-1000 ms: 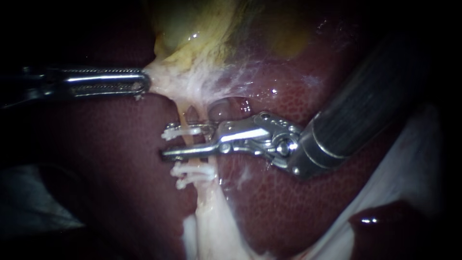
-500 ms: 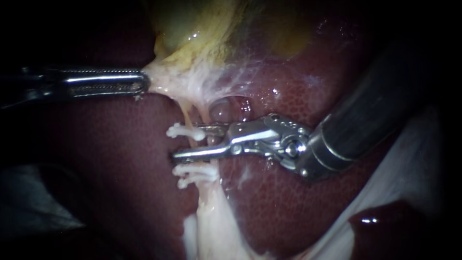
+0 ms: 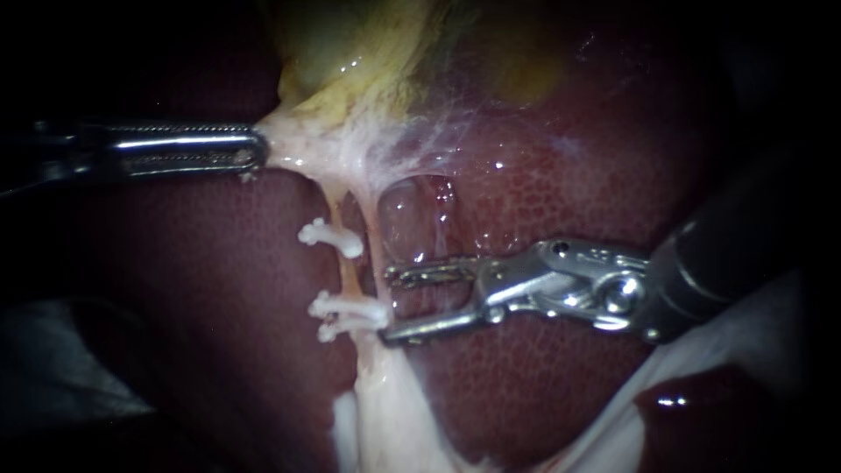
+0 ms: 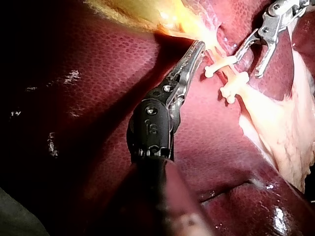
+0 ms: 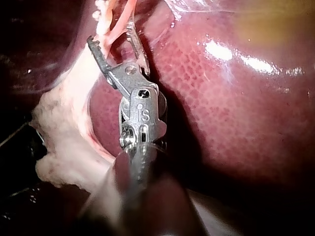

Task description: Going back third clip left tube

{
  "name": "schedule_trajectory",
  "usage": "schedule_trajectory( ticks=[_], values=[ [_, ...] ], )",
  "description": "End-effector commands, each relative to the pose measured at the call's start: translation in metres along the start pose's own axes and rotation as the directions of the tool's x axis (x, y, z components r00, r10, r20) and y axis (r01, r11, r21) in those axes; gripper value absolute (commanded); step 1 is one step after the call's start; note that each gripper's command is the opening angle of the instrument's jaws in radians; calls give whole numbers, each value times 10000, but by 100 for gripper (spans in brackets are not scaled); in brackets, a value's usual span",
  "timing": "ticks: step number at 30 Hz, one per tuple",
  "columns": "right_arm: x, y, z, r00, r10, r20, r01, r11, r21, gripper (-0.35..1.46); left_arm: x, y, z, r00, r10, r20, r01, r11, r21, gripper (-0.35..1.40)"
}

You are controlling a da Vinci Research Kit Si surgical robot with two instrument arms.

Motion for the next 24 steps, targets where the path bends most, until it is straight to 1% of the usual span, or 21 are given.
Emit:
schedule_trajectory(
  ticks=[1,2,7,10,12,15,16,17,18,19,22,24],
  values=[
    [1,-2,-7,9996,-298,6,298,9995,-118,50,0,0,0,10000,-2,1,2,10000,-3,-35],
    [2,-5,-17,9981,-613,32,614,9979,-195,50,0,0,0,10000,-2,2,2,10000,-4,-35],
    [9,-14,-59,9880,-1538,146,1543,9873,-386,50,0,0,-1,10000,-4,3,4,10000,-7,-35],
    [14,-19,-83,9758,-2176,228,2184,9750,-419,50,1,0,-1,10000,-5,3,5,10000,-6,-35],
    [16,-21,-96,9689,-2458,269,2468,9681,-430,50,1,0,-1,10000,-5,3,5,10000,-6,-35],
    [18,-21,-109,9588,-2824,298,2834,9583,-380,50,1,0,-1,10000,-6,3,6,10000,-5,-35],
    [18,-20,-111,9521,-3042,316,3052,9516,-360,50,1,0,0,10000,-6,2,6,10000,-4,-35],
    [19,-20,-114,9487,-3144,346,3156,9480,-408,50,1,0,0,10000,-6,2,6,10000,-3,-35],
    [19,-18,-116,9394,-3407,383,3422,9387,-421,50,1,0,0,10000,-6,2,6,10000,-3,-35],
    [20,-16,-117,9357,-3505,407,3521,9349,-446,50,1,0,0,10000,-6,2,6,10000,-2,-35],
    [20,-12,-123,9370,-3468,431,3487,9359,-506,50,-1,0,2,10000,2,-4,-2,10000,14,-35],
    [19,-10,-126,9352,-3515,438,3534,9341,-502,50,-2,0,3,10000,9,-8,-9,10000,24,-35]
  ],
)
